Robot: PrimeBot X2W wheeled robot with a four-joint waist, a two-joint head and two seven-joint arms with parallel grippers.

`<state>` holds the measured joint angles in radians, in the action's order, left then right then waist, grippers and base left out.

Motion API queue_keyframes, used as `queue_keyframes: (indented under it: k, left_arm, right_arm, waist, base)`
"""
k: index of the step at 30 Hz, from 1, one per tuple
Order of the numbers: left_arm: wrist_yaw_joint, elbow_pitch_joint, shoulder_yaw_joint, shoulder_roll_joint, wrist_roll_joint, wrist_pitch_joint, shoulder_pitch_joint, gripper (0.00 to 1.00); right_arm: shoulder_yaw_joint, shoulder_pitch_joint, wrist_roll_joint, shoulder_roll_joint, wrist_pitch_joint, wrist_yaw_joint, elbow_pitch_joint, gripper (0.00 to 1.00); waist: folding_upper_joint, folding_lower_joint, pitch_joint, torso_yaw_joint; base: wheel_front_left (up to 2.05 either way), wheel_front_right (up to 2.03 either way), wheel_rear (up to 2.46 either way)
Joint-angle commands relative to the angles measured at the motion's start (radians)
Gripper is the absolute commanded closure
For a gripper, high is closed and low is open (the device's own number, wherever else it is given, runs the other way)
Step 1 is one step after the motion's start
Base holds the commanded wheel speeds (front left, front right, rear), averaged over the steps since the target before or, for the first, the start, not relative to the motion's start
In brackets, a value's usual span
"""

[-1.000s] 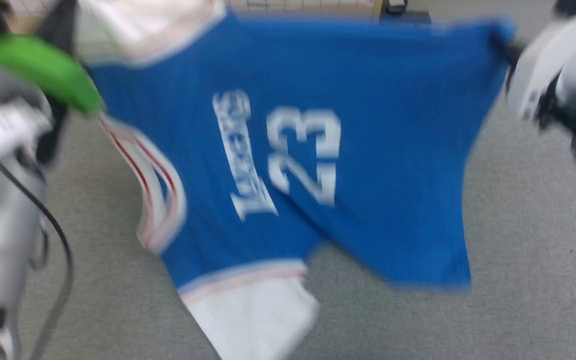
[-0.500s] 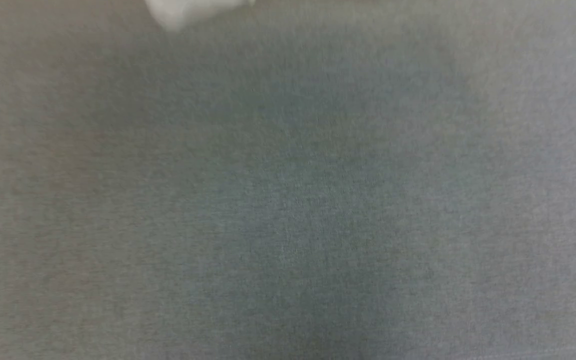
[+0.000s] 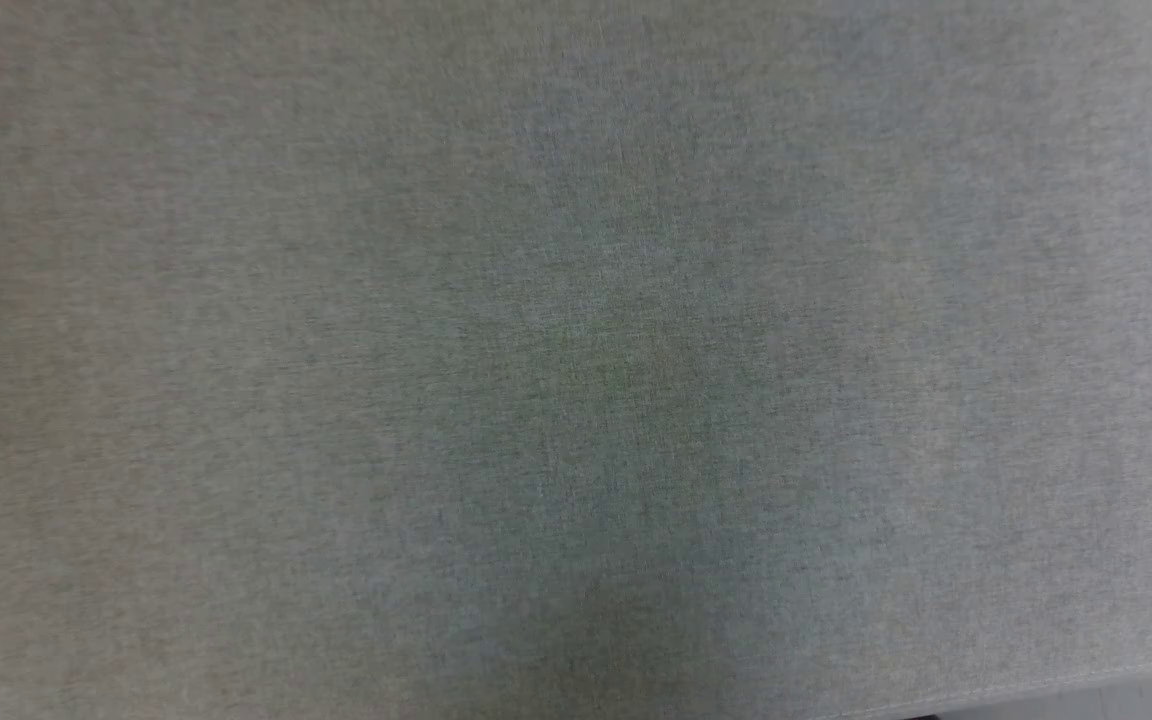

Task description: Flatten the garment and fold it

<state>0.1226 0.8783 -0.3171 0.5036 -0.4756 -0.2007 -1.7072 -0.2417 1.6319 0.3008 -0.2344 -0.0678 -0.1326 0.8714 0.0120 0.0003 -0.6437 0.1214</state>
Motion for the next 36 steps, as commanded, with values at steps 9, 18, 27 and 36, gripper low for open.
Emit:
queue_keyframes:
  k: [9,18,27,36]
  left_arm:
    - [0.008,0.001,-0.056,-0.016,-0.037,-0.059,0.277,1.0]
    - [-0.01,-0.217,0.058,-0.038,-0.092,-0.061,0.77,1.0]
    - [-0.093,-0.44,0.161,-0.091,-0.105,-0.061,1.285,1.0]
    - [-0.191,-0.664,0.198,-0.11,-0.137,-0.035,1.674,1.0]
  right_arm:
    - [-0.156,-0.167,0.078,0.037,-0.09,0.002,0.11,1.0]
    - [-0.286,-0.514,0.193,-0.006,-0.157,0.002,0.049,1.0]
    - [-0.293,-0.915,0.247,-0.079,-0.18,0.002,-0.132,1.0]
    - [-0.168,-1.309,0.212,-0.123,-0.096,0.002,-0.361,1.0]
  waist:
    - [-0.012,-0.0003,0.091,-0.021]
    - [-0.012,-0.0003,0.306,-0.063]
    - [-0.012,-0.0003,0.474,-0.074]
    - [-0.012,-0.0003,0.593,-0.084]
  base:
    - [0.0,0.0,0.0]
    - [0.0,0.0,0.0]
    - [0.0,0.0,0.0]
    - [0.0,0.0,0.0]
